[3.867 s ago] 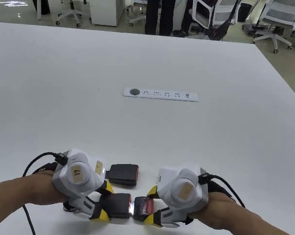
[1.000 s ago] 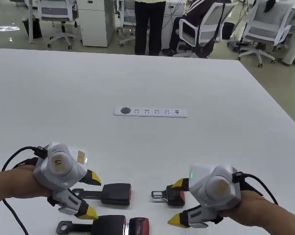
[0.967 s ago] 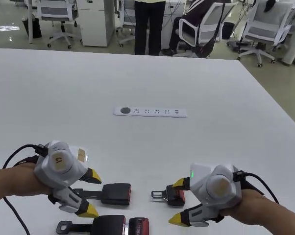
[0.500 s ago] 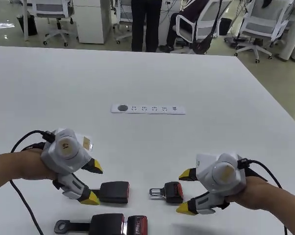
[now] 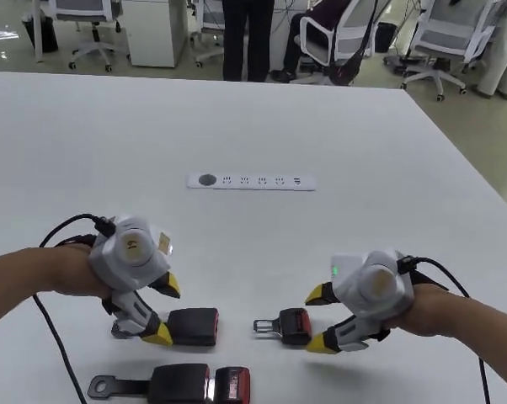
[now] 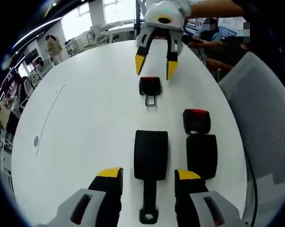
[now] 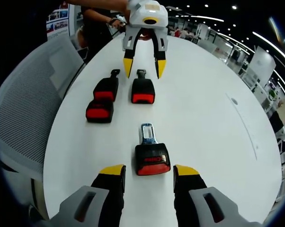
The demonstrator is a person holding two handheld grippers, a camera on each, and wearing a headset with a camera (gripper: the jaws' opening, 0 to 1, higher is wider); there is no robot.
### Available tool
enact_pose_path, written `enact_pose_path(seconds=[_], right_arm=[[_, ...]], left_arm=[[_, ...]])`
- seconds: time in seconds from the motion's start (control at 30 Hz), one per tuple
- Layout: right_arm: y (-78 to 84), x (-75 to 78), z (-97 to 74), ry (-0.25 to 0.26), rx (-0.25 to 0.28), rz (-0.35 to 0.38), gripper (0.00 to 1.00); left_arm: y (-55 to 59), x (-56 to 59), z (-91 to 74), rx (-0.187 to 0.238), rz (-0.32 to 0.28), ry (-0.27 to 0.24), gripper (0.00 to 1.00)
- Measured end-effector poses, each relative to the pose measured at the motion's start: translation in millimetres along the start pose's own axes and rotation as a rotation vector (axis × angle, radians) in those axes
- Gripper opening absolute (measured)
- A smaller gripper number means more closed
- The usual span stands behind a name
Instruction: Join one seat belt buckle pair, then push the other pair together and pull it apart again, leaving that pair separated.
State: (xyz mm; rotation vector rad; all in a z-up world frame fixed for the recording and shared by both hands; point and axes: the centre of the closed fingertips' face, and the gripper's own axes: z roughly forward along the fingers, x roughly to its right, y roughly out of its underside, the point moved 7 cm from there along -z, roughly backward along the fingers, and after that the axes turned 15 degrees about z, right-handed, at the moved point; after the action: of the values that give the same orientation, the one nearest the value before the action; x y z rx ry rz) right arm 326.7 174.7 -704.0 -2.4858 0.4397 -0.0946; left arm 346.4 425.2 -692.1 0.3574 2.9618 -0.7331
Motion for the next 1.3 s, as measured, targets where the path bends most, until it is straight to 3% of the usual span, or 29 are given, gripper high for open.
enact_pose_path(seconds=[0.23,0.6,0.77,1.3], right_arm=[[-2.9,1.8,8.8,-0.011,-0.016,0.013,0.34],[0.6,3.2,13.4,-0.001,-0.039,0.009,0.31],[-0.1,2.3,12.4,-0.004,-0.038,0.007,0.3],[-1.5,0.4,13.9,-0.007,-0.044,0.003,0.3]], left_arm=[[-2.4,2.4,8.0,-0.041,0.038,0.023,0.41],[1.0,6.1,15.9,-0.062,0.05,0.042,0.33],[2.8,5.7,18.3,-0.058,0.068,0.035,0.32],[1.1,7.1,19.6,-0.05,0.032,0.041,0.31]])
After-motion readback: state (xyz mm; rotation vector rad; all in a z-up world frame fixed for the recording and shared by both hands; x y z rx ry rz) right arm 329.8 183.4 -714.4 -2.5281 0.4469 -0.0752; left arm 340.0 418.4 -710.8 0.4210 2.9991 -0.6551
